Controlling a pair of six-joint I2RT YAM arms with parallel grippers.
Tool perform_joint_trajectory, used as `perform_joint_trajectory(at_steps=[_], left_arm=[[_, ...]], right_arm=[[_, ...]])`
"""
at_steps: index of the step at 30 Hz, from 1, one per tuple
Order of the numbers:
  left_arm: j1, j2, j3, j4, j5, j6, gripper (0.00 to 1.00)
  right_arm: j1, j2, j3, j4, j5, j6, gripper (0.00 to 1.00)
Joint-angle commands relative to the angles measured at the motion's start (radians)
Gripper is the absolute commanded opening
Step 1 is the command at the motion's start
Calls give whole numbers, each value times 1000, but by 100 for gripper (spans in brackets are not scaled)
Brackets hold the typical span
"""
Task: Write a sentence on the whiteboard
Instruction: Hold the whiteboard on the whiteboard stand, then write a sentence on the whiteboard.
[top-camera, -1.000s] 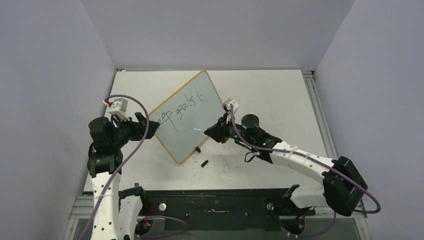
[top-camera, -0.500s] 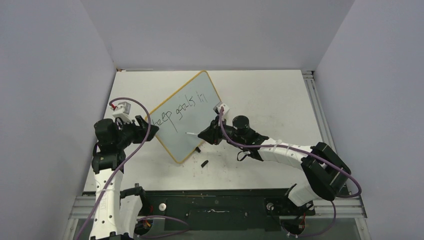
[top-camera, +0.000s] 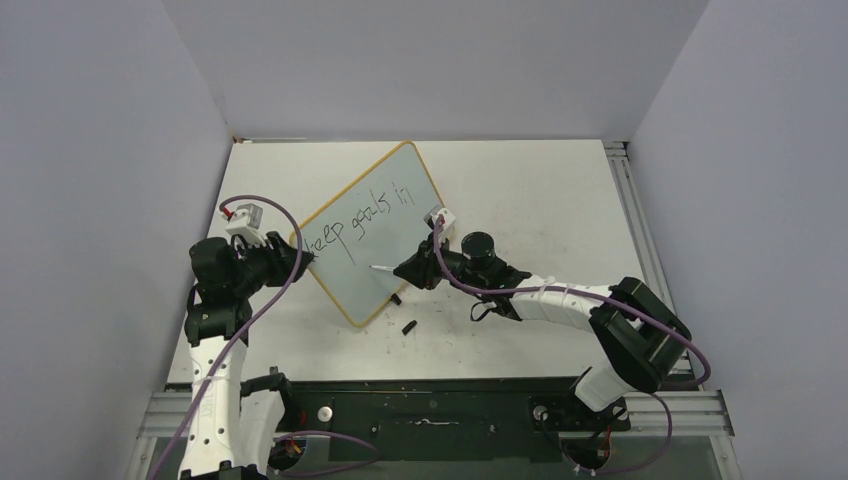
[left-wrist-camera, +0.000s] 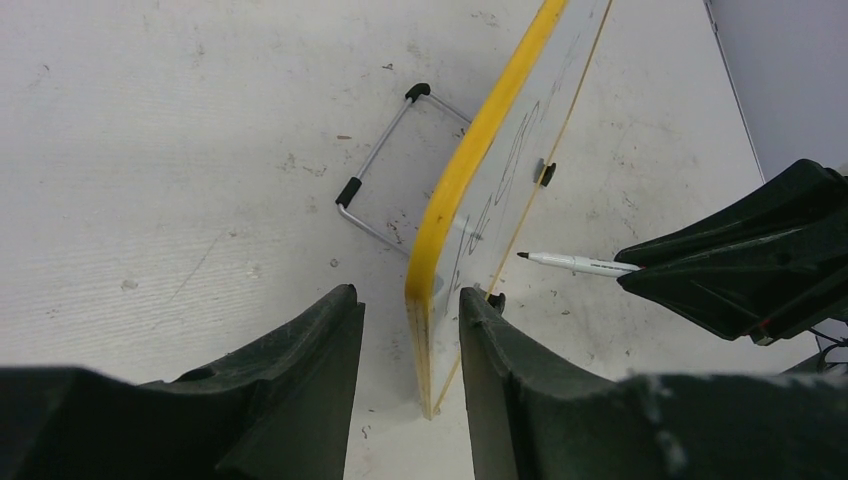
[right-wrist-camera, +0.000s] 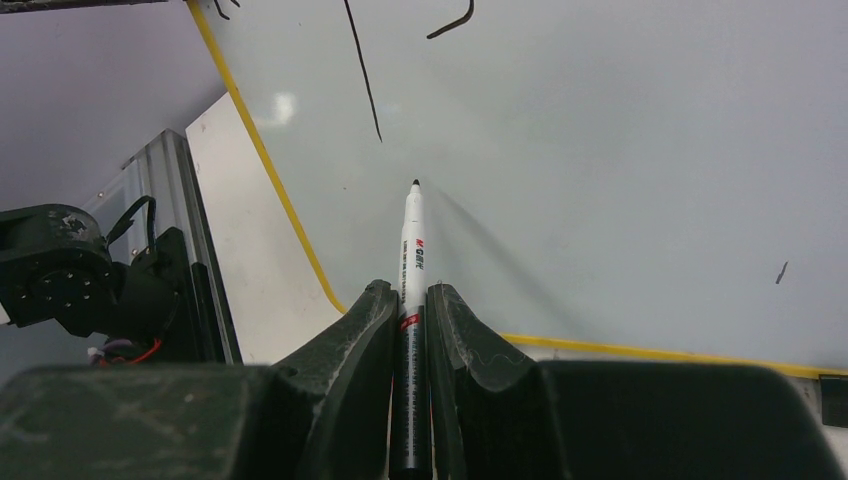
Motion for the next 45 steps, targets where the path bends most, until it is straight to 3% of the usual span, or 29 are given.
perform_joint_trajectory(at_steps=[1,19,45], left_arm=[[6,-3,2,61,0,12,37],[6,-6,-1,72,23,16,24],[6,-11,-3,80,44,16,17]], right_arm=[[7,4,23,96,-9,-1,5],[6,43,38,111,19,1,5],[28,87,50,87,10,-13,5]])
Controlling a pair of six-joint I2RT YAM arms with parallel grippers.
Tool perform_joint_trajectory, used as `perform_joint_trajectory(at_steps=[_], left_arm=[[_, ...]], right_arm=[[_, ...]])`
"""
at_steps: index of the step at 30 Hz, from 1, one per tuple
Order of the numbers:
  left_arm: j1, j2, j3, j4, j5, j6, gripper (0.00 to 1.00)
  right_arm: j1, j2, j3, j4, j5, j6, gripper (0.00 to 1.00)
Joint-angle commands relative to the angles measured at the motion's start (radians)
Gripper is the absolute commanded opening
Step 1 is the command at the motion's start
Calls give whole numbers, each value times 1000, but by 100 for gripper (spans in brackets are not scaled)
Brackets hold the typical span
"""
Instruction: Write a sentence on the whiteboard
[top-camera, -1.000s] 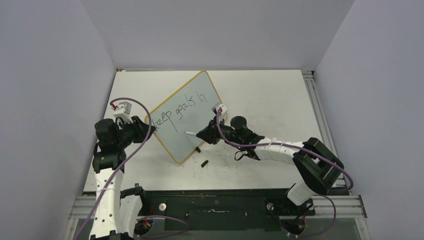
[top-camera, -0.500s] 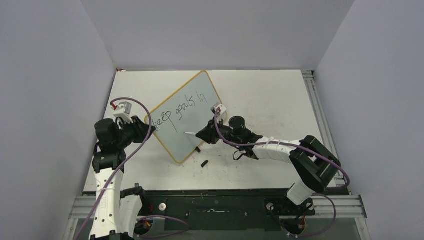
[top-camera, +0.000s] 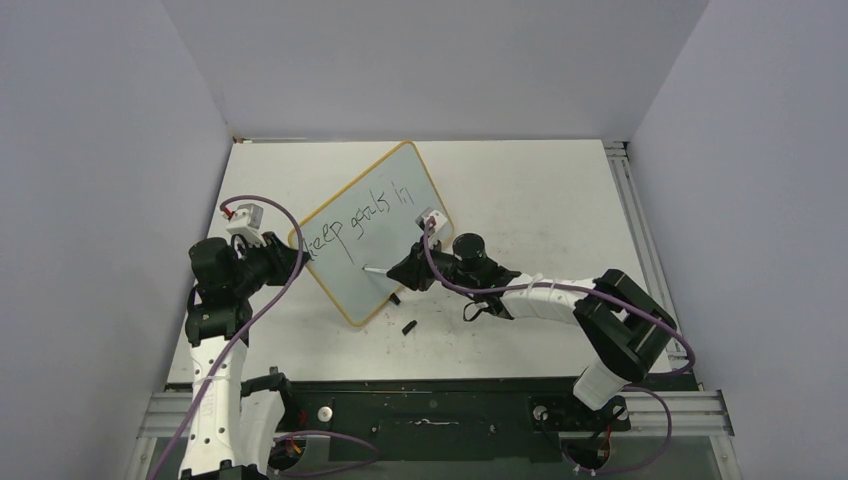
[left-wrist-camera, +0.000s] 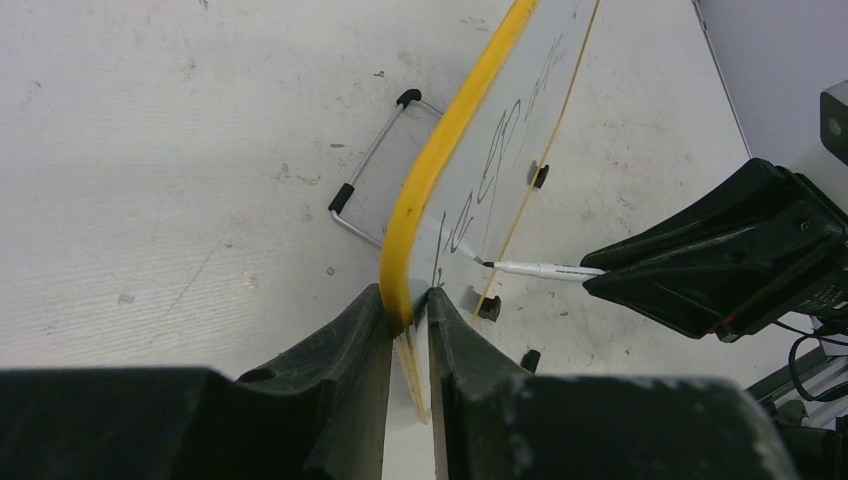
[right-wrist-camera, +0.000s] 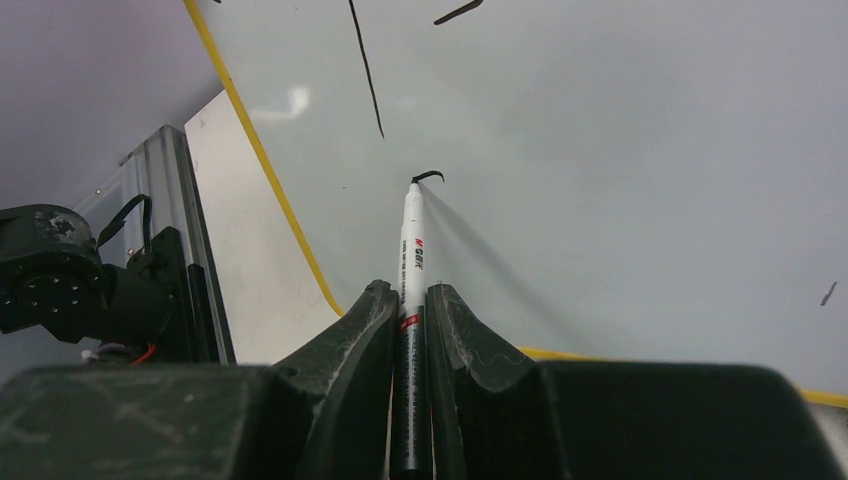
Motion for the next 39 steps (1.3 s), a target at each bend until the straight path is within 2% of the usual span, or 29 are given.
perform_joint_trajectory(at_steps=[1,19,39], left_arm=[[4,-11,8,49,20,9,17],[2,-15,8,47,22,9,14],[-3,-19,9,43,21,9,14]], right_arm=[[15,8,19,39,10,-21,5],[9,-57,-47,-46,176,-46,5],[36,-57,-73,-37,98,-71,5]])
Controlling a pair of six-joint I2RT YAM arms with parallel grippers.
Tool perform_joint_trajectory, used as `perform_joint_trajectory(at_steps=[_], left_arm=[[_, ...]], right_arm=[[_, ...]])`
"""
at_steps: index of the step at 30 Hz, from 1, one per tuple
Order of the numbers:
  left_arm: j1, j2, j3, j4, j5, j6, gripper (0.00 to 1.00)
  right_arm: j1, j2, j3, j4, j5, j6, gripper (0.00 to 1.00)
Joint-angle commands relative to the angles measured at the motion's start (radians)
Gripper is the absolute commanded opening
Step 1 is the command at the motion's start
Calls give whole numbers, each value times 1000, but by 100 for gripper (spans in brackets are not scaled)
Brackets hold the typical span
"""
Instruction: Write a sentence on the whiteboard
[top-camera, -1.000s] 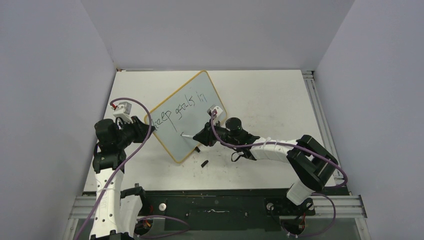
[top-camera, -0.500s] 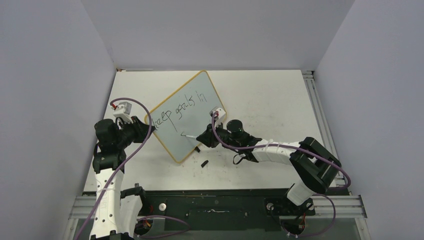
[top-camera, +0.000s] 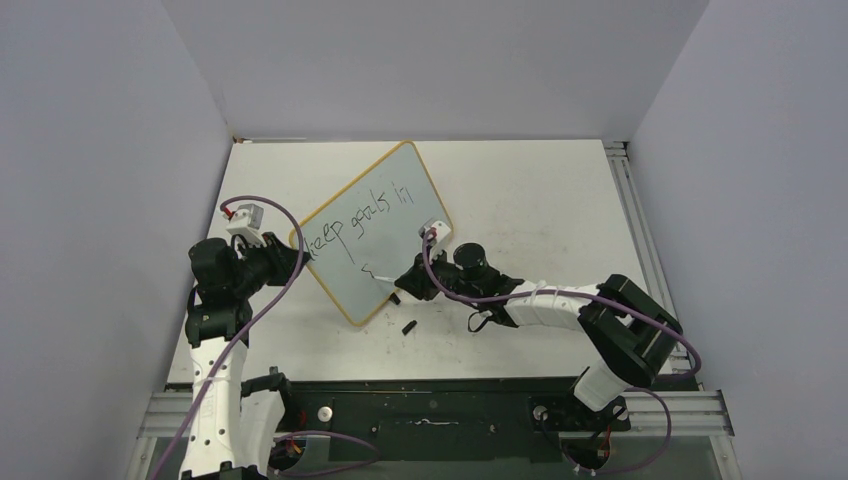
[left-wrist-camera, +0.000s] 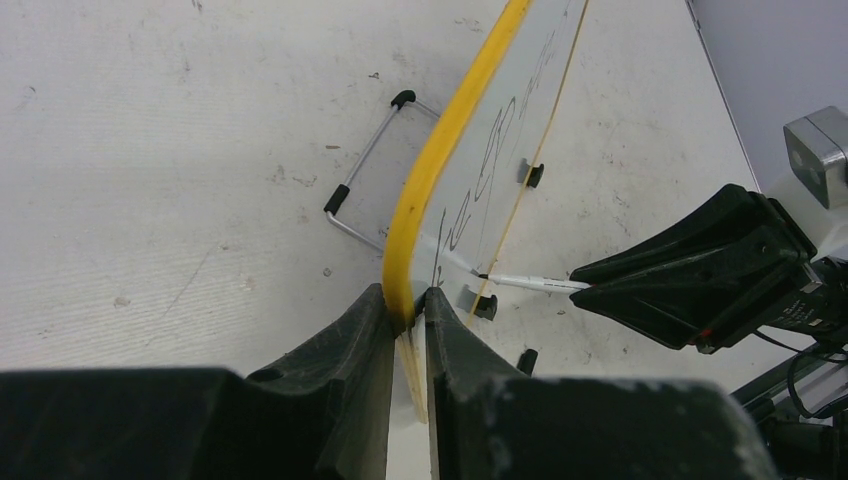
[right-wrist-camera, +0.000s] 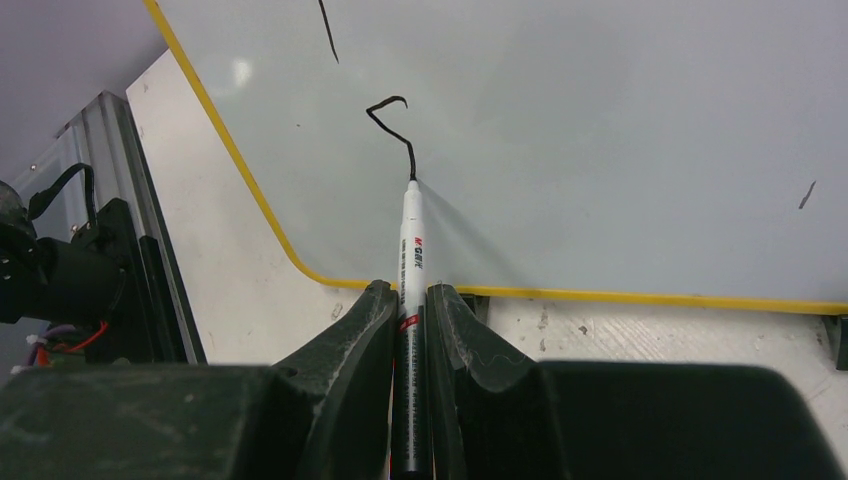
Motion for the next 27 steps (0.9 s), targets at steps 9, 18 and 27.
perform_joint_trajectory(at_steps=[9,18,27], left_arm=[[-5,-17,8,39,10,9,14],[-5,-19,11,34,1,10,14],[-5,-18,11,29,-8,13,14]], right_arm=[[39,-34,-5,32,28,-31,5],[35,-151,45,-92,111,-57,5],[-21,-148,68,-113,88,-68,5]])
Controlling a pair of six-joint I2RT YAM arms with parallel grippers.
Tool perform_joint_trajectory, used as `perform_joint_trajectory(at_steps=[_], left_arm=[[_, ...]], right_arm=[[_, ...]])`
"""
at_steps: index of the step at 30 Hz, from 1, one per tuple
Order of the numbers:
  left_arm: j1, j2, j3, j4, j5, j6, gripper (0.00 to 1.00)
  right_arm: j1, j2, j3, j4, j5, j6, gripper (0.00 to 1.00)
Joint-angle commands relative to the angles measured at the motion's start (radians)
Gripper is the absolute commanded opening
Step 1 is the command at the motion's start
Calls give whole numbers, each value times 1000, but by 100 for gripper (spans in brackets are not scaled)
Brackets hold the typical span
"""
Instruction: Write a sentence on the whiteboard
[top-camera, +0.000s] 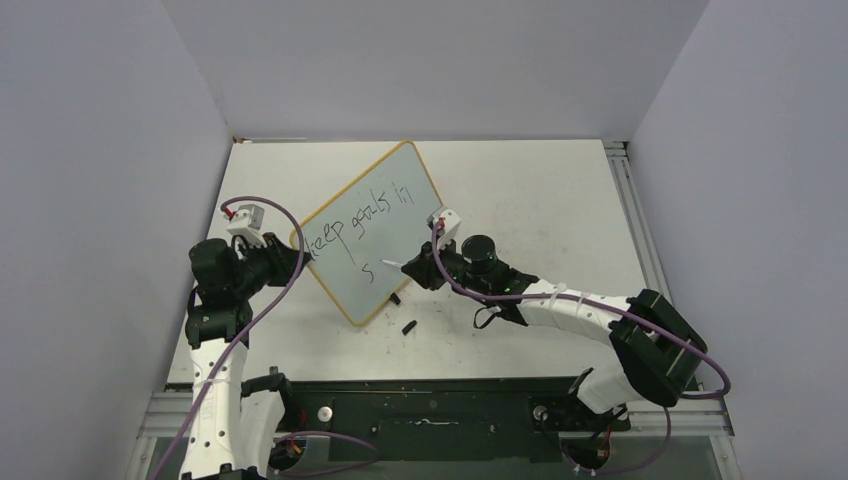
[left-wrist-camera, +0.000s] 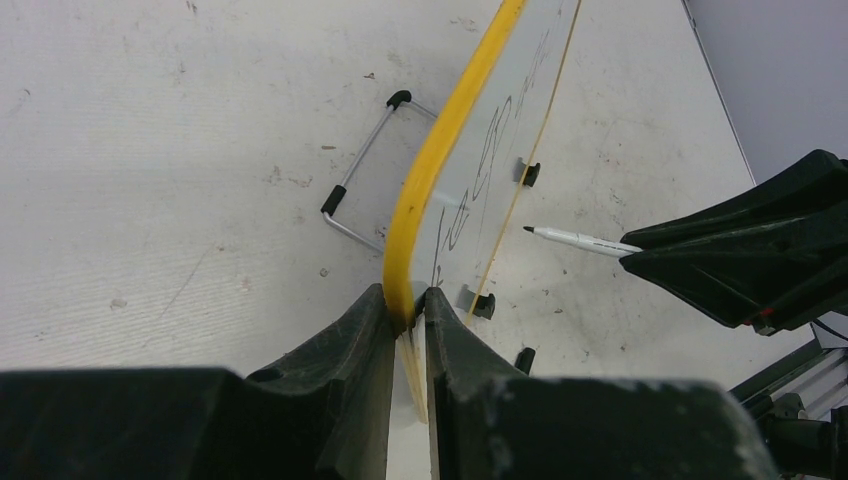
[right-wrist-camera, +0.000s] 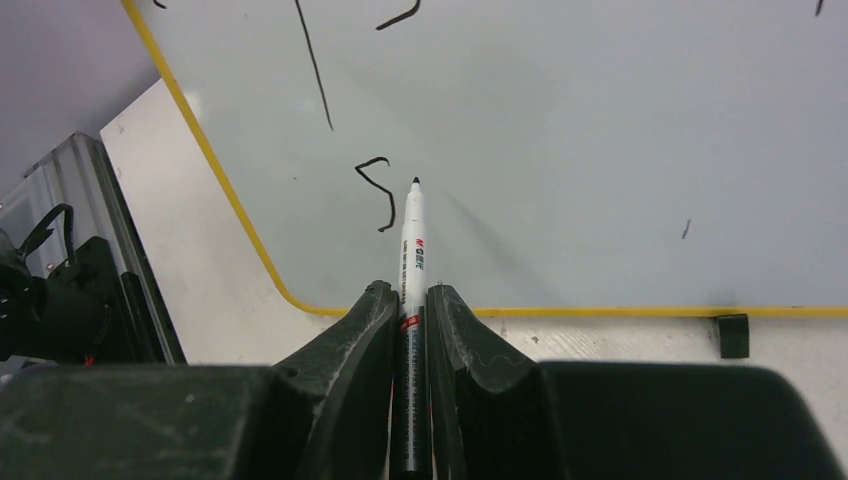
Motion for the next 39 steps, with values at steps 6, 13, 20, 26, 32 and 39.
perform_joint_trajectory(at_steps=[6,13,20,26,32,39], left_arm=[[0,-8,12,35,-12,14,14],[-1,-6,10,35,-11,15,14],[0,-8,11,34,-11,14,14],[0,-6,10,35,-10,14,13],[0,-7,10,35,-9,14,13],[-1,-8,12,35,-10,14,13]], right_arm=[[-35,30,53,57,-27,-14,5],[-27,63,75,88,-57,-10,5],[-20,94,91,99,-72,-6,5],[-14,115,98,108,-76,-3,5],[-12,123,83,105,-54,-2,5],[-10,106,38,90,-33,3,5]])
